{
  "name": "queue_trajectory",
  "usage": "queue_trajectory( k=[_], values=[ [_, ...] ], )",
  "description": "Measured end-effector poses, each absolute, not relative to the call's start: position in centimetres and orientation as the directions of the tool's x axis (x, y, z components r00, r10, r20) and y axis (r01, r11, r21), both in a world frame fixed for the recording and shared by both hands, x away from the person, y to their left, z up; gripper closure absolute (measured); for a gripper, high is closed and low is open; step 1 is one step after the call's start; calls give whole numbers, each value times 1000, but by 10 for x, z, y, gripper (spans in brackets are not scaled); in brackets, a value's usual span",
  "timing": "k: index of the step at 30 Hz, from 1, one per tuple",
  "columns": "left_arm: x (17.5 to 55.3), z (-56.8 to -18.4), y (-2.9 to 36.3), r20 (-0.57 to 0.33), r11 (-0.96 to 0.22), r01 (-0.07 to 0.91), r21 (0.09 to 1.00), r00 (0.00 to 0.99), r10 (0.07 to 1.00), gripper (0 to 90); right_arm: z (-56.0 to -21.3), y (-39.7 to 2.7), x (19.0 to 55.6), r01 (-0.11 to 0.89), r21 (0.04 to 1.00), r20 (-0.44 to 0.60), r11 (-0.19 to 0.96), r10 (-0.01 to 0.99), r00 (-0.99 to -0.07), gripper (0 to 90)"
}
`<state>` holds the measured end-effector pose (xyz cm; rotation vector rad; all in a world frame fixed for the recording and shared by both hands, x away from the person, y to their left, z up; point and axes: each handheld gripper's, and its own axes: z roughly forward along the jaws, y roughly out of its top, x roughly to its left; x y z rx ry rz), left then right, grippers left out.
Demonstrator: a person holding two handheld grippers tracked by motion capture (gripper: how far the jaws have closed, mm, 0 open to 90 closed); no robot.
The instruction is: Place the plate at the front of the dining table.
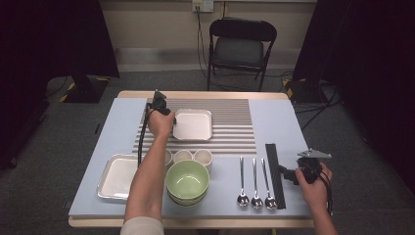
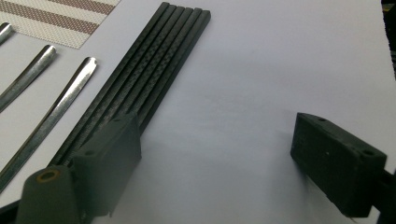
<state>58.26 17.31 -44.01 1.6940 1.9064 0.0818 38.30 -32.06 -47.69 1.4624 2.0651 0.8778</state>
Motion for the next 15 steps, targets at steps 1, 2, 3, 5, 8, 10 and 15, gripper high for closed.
queue_trajectory(
  k=[1, 2, 3, 5, 8, 10, 15],
  values=[
    [583, -440, 173, -373, 184, 892, 414, -18, 928, 884, -477, -321, 383, 651, 723, -6, 232, 944, -330, 149],
    [583, -440, 173, -373, 184, 892, 414, -18, 928, 884, -477, -321, 383, 651, 723, -6, 232, 944, -330, 149],
    [582, -440, 173, -371, 183, 892, 413, -19, 928, 884, -477, -321, 383, 651, 723, -6, 232, 944, -330, 149],
    [582, -440, 172, -357, 171, 896, 411, -14, 934, 885, -477, -321, 383, 651, 723, -6, 232, 944, -330, 149],
    [582, -440, 173, -354, 163, 898, 409, -9, 935, 884, -477, -321, 383, 650, 723, -7, 233, 944, -330, 149],
    [582, -440, 173, -357, 164, 897, 410, -8, 934, 884, -477, -321, 383, 651, 723, -6, 232, 944, -330, 149],
    [582, -441, 173, -365, 178, 892, 415, -16, 931, 882, -477, -321, 383, 651, 723, -6, 232, 944, -330, 149]
  ],
)
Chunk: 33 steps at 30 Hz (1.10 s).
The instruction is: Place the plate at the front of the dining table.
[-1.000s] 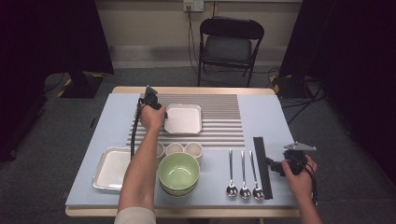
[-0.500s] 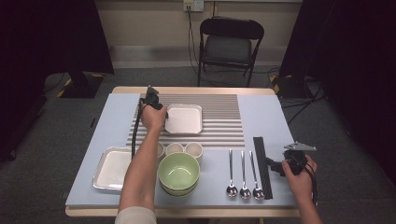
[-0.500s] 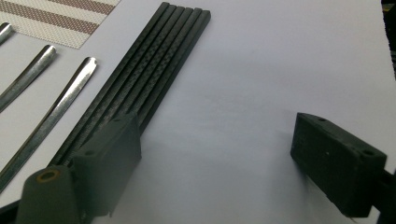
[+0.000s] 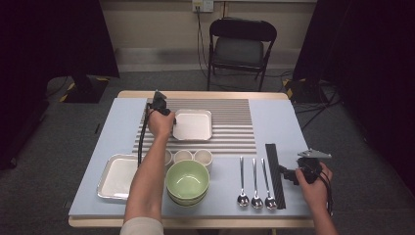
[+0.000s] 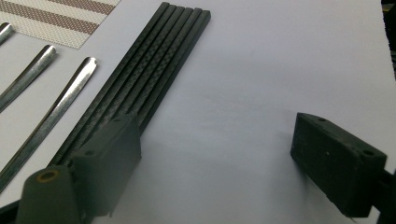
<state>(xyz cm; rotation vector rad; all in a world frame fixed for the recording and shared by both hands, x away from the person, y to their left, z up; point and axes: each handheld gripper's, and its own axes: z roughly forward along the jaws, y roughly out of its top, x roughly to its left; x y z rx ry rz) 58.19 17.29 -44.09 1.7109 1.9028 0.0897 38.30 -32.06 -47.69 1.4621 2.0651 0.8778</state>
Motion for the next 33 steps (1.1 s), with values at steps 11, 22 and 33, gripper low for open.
queue_trajectory(
  k=[11, 22, 33],
  values=[
    [581, -442, 174, -358, 177, 893, 414, -19, 934, 879, -477, -321, 383, 651, 723, -6, 233, 944, -330, 149],
    [581, -441, 174, -352, 173, 892, 418, -17, 936, 881, -477, -321, 383, 651, 723, -7, 233, 944, -330, 149],
    [582, -441, 174, -354, 173, 893, 416, -16, 935, 888, -477, -320, 383, 651, 723, -6, 232, 944, -329, 149]
  ],
)
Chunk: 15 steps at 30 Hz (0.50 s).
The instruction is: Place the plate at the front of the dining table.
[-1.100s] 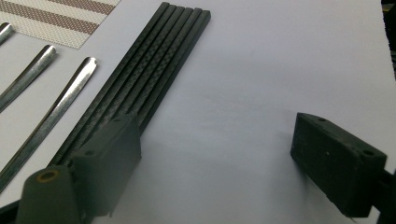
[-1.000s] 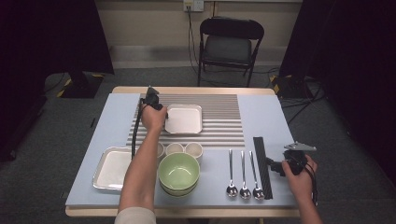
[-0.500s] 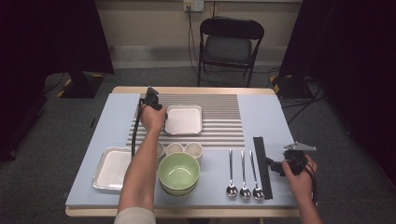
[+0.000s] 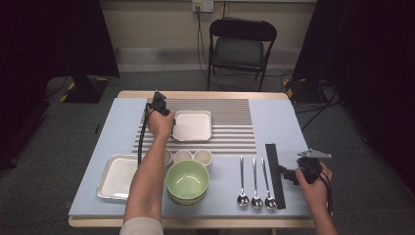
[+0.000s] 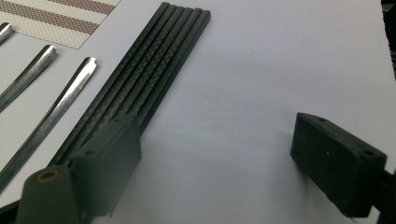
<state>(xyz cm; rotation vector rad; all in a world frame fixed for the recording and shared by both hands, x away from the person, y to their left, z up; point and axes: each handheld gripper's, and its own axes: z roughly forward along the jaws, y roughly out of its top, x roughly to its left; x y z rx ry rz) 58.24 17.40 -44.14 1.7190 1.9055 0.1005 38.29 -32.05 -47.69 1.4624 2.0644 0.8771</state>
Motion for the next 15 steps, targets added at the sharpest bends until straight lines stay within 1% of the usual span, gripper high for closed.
queue_trajectory(
  k=[15],
  values=[
    [581, -442, 176, -367, 185, 889, 418, -22, 930, 887, -477, -320, 383, 651, 723, -6, 231, 944, -329, 149]
  ],
)
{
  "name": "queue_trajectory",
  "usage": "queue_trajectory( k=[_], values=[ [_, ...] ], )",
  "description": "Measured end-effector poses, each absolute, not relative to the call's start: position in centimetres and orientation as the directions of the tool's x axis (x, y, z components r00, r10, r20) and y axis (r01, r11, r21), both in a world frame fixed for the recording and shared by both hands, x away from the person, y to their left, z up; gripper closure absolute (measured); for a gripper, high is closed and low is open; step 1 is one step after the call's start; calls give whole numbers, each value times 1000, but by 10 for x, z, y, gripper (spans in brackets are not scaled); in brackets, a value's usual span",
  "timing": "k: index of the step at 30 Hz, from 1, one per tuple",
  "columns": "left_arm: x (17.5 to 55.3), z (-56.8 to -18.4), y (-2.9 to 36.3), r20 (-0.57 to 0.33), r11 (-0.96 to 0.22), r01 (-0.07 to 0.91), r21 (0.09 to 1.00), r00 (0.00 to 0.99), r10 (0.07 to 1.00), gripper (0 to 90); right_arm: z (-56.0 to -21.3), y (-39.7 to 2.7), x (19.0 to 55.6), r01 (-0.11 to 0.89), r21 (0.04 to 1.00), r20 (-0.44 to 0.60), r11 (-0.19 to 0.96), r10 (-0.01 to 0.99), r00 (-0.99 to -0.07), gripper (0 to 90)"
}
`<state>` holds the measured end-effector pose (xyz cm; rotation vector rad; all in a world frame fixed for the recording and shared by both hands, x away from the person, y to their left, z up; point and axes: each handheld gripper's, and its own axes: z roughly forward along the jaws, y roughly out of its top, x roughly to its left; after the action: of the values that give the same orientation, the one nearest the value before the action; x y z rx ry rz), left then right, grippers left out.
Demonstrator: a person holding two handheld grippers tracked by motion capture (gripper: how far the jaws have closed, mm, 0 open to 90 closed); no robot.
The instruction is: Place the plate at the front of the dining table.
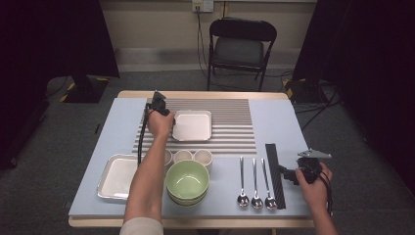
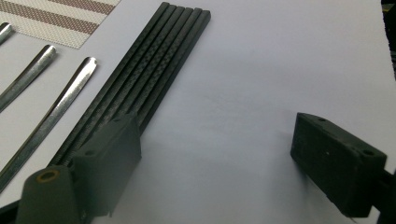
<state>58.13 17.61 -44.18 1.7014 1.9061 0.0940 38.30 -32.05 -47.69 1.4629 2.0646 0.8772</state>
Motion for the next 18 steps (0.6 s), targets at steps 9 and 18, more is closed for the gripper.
queue_trajectory(
  k=[9, 18],
  values=[
    [578, -438, 179, -376, 190, 886, 422, -20, 926, 883, -477, -321, 383, 651, 723, -6, 232, 944, -330, 149],
    [575, -433, 181, -363, 181, 879, 440, -10, 932, 857, -477, -320, 383, 651, 723, -6, 232, 944, -329, 149]
  ],
)
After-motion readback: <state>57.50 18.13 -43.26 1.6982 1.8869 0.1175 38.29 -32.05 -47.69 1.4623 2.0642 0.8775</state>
